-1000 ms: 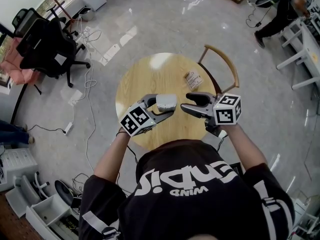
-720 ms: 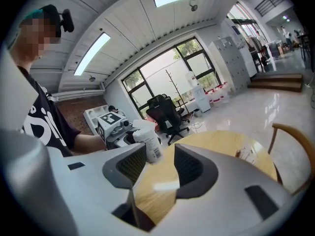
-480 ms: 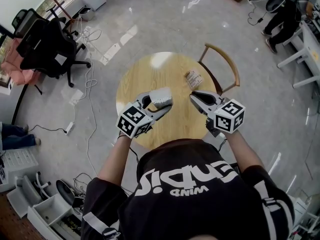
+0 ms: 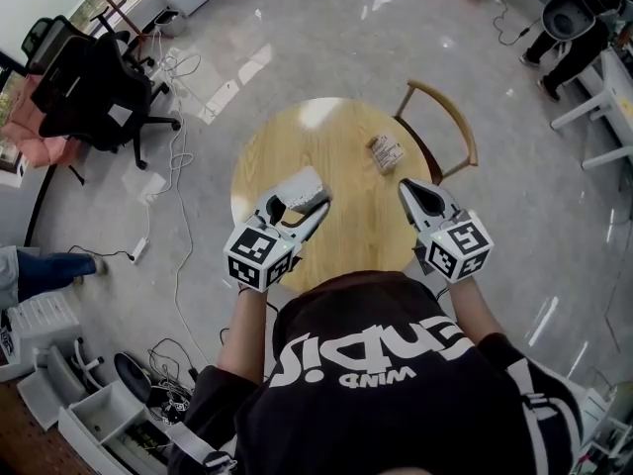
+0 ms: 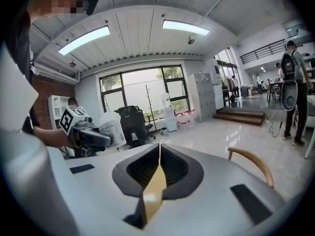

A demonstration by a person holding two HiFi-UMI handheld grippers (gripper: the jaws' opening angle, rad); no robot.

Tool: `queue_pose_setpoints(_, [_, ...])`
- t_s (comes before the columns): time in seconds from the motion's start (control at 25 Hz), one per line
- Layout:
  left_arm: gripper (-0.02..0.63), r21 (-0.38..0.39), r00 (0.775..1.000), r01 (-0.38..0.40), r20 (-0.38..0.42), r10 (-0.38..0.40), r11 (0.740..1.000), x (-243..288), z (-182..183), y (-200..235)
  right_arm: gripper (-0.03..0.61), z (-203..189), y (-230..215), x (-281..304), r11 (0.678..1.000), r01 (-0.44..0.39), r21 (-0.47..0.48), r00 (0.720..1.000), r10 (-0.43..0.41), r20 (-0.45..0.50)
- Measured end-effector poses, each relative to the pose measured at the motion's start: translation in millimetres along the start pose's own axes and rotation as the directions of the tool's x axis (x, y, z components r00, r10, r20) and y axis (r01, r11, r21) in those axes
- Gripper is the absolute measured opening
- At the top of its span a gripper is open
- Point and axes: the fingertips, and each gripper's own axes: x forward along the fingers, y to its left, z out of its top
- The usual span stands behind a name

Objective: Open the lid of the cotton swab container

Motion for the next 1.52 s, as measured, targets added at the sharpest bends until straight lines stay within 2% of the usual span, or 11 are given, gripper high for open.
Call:
queue_pose_setpoints(0.2, [0.265, 0.013, 0.994, -0.108, -0.009, 0.108, 0.994, -14.1, -10.9, 10.1, 0.009, -13.4, -1.2, -4.3, 0.998, 0.054, -0.027, 0.998, -0.054, -0.012])
queue_pose_setpoints(0.56, [0.265, -0.012, 0.983, -0.184, 0.017, 0.184, 0.983, -29.2, -16.7, 21.1, 0.009, -13.3, -4.3, -6.0, 0.995, 0.092, -0.036, 0.996, -0.092, 0.003])
queue_pose_setpoints(1.52, [0.265, -0.040, 0.973, -0.225, 0.048, 0.227, 0.973, -36.7, -13.2, 30.3, 0.005, -10.0, 1.8, 0.4, 0.995, 0.077, -0.061, 0.997, -0.077, 0.002])
